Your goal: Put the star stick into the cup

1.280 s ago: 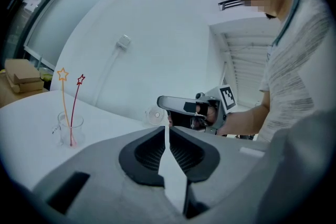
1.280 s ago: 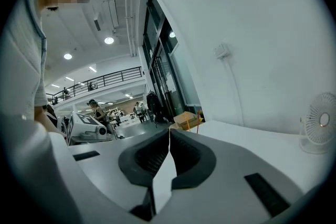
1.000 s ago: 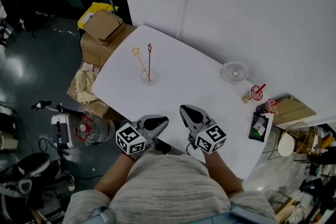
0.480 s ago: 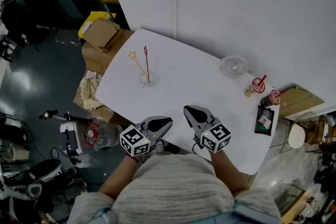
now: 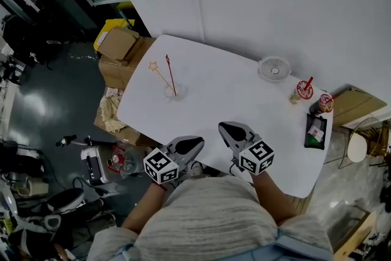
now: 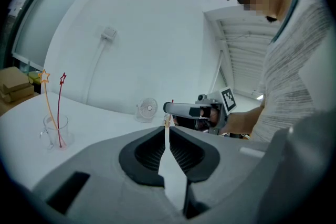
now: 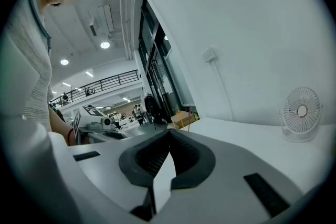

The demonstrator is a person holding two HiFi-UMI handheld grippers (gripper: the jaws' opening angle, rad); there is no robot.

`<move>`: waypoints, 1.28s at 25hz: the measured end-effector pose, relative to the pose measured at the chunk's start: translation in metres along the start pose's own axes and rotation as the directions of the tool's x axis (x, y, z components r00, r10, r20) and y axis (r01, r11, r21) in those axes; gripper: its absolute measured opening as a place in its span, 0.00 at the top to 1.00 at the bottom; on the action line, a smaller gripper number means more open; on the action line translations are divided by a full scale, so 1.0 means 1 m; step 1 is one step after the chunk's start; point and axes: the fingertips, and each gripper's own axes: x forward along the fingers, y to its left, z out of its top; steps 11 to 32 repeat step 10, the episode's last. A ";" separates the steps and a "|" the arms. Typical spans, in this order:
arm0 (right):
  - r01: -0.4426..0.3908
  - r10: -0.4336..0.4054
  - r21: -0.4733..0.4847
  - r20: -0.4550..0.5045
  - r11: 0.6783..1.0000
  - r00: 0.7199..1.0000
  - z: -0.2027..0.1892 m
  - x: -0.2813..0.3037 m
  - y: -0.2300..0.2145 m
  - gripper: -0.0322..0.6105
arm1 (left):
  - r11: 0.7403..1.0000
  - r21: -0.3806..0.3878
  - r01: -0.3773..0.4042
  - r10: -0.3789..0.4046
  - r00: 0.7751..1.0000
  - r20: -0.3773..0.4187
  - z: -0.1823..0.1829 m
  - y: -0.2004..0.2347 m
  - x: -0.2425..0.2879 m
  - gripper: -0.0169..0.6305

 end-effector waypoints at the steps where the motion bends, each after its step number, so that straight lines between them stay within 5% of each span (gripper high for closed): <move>1: 0.000 0.000 0.004 0.002 1.000 1.000 -0.001 -0.001 -0.001 0.94 | 1.000 0.001 -0.001 0.001 1.000 -0.003 -0.001 -0.001 0.000 0.94; 32: -0.005 0.005 0.016 0.004 1.000 1.000 -0.005 -0.009 -0.015 0.94 | 1.000 -0.001 -0.015 0.015 1.000 -0.016 -0.004 -0.007 0.013 0.94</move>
